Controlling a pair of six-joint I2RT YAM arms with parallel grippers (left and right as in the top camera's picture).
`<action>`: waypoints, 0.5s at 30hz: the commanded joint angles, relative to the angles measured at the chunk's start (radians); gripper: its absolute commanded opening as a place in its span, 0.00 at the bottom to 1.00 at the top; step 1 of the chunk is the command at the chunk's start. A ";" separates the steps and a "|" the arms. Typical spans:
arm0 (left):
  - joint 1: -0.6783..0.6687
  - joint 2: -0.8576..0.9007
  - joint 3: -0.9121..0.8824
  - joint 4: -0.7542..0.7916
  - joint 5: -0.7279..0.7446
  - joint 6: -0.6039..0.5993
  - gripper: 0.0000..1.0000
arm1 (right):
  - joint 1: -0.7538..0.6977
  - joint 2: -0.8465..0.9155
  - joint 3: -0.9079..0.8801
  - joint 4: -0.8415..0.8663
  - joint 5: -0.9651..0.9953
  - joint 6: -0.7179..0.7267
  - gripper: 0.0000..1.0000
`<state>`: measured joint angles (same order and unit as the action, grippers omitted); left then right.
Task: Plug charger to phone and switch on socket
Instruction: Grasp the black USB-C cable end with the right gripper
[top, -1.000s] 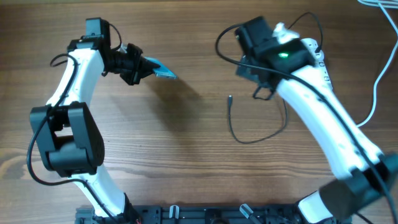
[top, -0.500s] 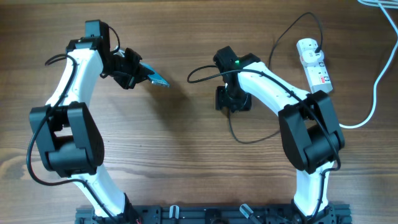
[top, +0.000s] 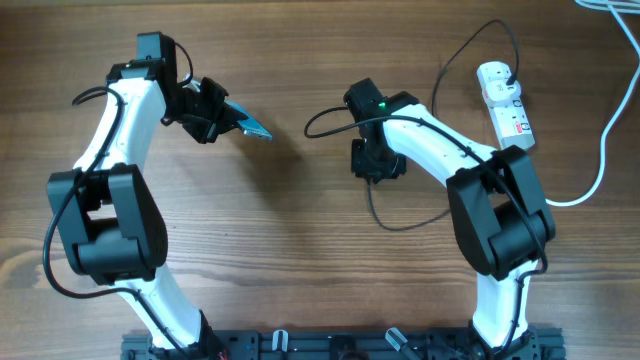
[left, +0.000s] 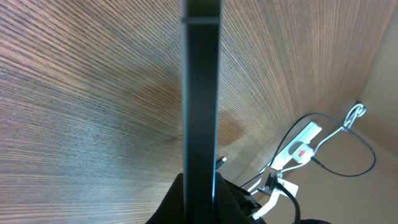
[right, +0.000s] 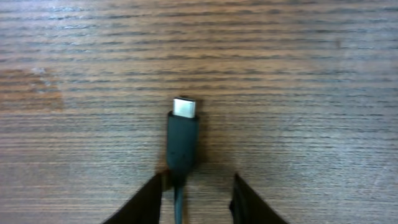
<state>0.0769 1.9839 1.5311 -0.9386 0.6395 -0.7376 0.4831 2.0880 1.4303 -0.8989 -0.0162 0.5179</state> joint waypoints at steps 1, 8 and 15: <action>0.001 -0.030 0.014 0.003 0.005 0.024 0.04 | 0.001 0.020 -0.039 0.024 0.000 0.008 0.29; 0.001 -0.030 0.014 0.003 0.005 0.024 0.04 | 0.002 0.020 -0.039 0.035 -0.007 0.008 0.10; 0.001 -0.030 0.014 0.007 0.005 0.025 0.04 | 0.002 0.020 -0.037 0.069 -0.007 0.002 0.24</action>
<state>0.0769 1.9839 1.5311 -0.9371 0.6395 -0.7376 0.4835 2.0823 1.4216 -0.8509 -0.0196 0.5224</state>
